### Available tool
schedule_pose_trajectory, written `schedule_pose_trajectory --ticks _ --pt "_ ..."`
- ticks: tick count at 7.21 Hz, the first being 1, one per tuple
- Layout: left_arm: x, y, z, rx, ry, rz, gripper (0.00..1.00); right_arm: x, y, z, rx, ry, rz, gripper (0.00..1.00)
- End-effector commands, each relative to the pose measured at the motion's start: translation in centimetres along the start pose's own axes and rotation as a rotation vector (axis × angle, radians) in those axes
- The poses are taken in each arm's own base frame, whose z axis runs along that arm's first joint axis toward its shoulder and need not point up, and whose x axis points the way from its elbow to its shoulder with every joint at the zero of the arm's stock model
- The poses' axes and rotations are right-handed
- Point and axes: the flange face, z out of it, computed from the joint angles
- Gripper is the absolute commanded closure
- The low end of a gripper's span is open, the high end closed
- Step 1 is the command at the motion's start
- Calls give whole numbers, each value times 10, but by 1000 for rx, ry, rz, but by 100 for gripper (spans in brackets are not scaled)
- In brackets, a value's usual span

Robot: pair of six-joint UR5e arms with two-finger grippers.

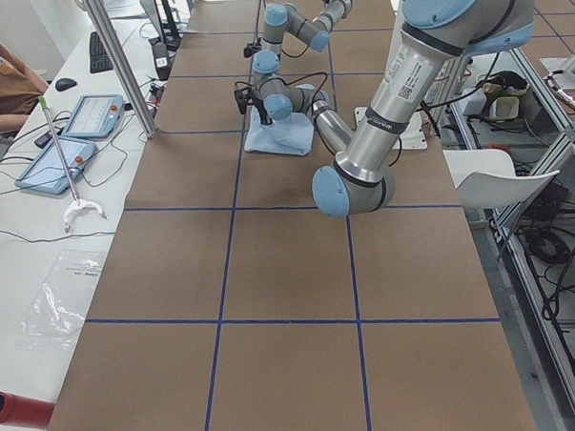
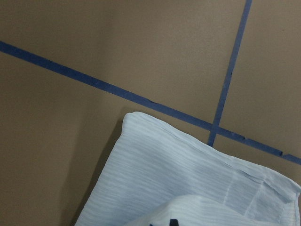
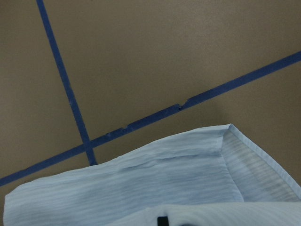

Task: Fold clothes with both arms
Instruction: 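Lay the folded edge onto the far shirt edge and open both grippers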

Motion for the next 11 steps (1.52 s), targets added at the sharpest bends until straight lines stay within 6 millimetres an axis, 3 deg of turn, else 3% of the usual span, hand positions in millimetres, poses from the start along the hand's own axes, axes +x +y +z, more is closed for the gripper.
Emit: schedule_pose_trajectory --ticks 1,2,3,4,5,7,9,10,11 --pt "-1 -2 5 -1 -1 -5 100 2 -2 8 -6 11 10 83" --pt "-2 -3 6 2 -4 -10 54 5 -3 17 -8 28 15 2" --pt "3 -2 3 4 5 -4 1 7 -2 22 -40 40 23 0" --pt "4 -5 1 8 4 -2 1 12 -12 17 -94 38 30 0" --pt "-1 -19 -4 26 -2 -11 1 9 -20 7 -92 21 7 0" --pt "-17 -32 -6 33 -21 20 1 5 -14 4 -93 11 -18 0" --pt "-31 -46 -18 57 -22 13 1 -7 31 21 -76 -2 -135 0" --pt "-49 -43 -22 56 -29 31 1 -12 46 32 -36 8 -250 0" --pt "-57 -41 -30 60 -25 68 1 -18 45 42 -7 26 -314 0"
